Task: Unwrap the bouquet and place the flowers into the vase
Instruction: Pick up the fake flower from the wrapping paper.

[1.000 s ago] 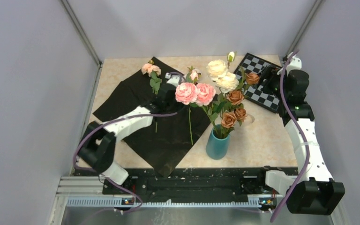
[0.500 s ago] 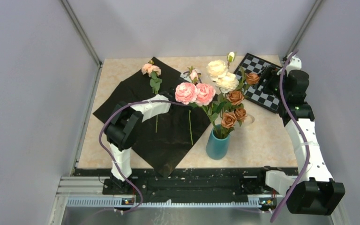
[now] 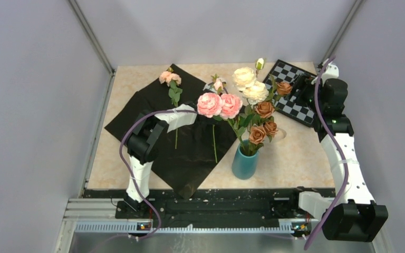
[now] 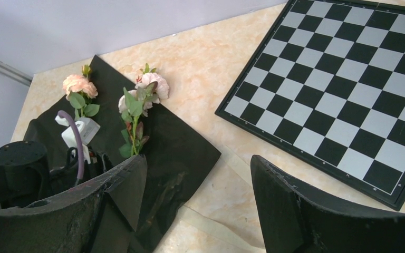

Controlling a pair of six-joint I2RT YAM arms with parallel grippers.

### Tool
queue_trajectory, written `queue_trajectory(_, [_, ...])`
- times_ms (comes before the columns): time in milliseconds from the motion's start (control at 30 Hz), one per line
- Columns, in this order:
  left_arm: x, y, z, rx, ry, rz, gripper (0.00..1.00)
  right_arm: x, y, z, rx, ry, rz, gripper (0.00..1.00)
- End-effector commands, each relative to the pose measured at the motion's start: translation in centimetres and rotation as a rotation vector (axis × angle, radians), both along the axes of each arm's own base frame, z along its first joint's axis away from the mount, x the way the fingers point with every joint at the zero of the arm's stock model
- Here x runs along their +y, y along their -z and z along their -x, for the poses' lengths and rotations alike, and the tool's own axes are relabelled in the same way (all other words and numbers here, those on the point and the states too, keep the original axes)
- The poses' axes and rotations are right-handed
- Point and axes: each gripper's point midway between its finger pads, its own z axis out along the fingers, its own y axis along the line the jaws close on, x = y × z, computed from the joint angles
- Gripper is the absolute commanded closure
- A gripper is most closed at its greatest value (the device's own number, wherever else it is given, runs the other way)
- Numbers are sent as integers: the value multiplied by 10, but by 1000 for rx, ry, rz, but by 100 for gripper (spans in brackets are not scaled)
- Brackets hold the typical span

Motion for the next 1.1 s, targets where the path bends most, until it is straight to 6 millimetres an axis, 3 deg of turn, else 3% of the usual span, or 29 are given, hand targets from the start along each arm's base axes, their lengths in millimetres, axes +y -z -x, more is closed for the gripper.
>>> queue_trajectory(0, [-1,-7,-11,-27,-9,-4,61,-1,-6,2,-26,-4,0,27])
queue_trajectory(267, [8,1,-15,16,-89,-3,78,4,5,1,-7,-20,-26,27])
queue_trajectory(400, [7,-6,-15,28,-109,66,90,13,17,-1,14,-52,-86,27])
queue_trajectory(500, [4,-21,-16,-10,-113,119,100,20,35,-4,58,-70,-143,28])
queue_trajectory(733, [-5,-82,-16,-125,-111,348,100,47,73,-10,145,-153,-272,29])
queue_trajectory(933, [-25,-133,-5,-200,-15,575,100,106,86,-13,195,-316,-353,31])
queue_trajectory(1067, [-37,-146,6,-195,50,701,100,139,91,-17,204,-422,-425,33])
